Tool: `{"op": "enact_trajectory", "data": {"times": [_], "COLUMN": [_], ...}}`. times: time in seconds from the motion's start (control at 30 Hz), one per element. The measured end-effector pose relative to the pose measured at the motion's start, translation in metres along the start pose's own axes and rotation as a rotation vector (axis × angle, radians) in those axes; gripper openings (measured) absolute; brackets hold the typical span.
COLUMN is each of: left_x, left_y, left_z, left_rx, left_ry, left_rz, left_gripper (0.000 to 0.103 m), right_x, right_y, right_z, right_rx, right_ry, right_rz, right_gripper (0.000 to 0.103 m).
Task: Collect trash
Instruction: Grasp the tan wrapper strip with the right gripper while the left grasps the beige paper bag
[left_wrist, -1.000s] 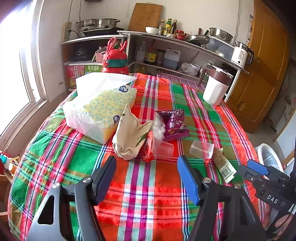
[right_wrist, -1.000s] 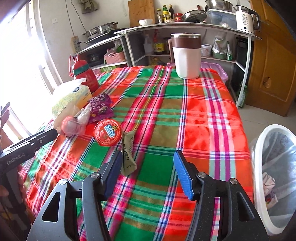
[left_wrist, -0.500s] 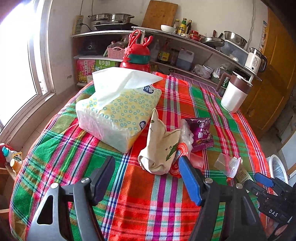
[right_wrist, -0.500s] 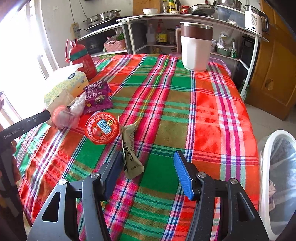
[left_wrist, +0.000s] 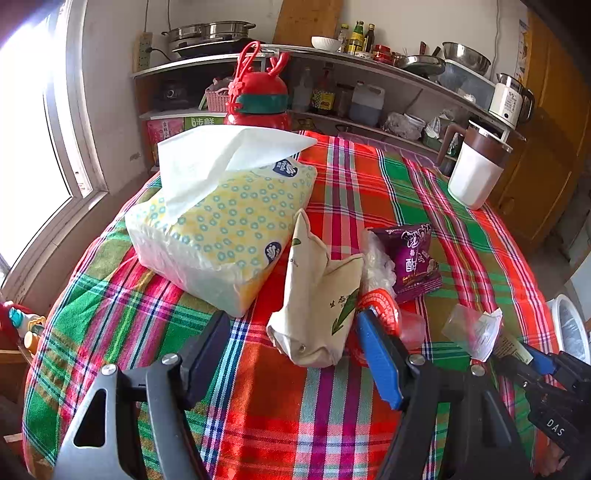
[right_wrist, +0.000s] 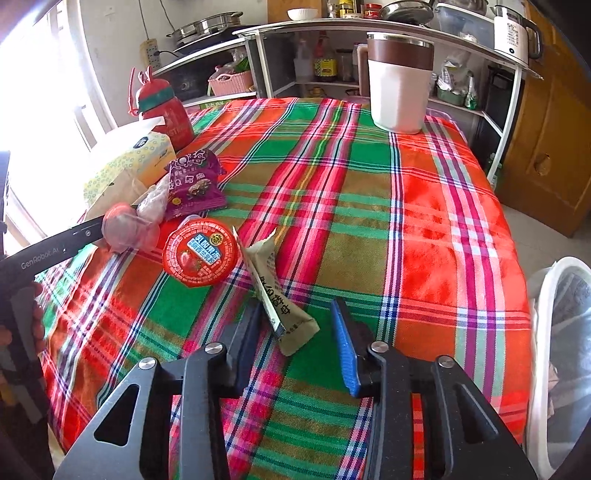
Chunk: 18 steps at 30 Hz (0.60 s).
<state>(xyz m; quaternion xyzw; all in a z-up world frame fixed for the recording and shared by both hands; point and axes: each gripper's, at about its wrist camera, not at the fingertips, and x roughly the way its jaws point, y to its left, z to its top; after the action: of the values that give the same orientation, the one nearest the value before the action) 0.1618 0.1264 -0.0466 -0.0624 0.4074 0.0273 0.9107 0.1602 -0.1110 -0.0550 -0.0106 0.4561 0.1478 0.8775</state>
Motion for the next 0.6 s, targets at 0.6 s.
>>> {"op": "enact_trajectory", "data": {"times": [0.6], "left_x": [0.013], "left_y": [-0.005], "left_z": [0.003], "left_rx": [0.019], "left_ry": [0.015], "left_rz": [0.015], "left_gripper": [0.047], "right_x": [0.0], "right_y": [-0.005], "right_z": [-0.002], "right_rx": [0.034], "right_ry": [-0.016], "right_rz": [0.011], "right_gripper": [0.021]}}
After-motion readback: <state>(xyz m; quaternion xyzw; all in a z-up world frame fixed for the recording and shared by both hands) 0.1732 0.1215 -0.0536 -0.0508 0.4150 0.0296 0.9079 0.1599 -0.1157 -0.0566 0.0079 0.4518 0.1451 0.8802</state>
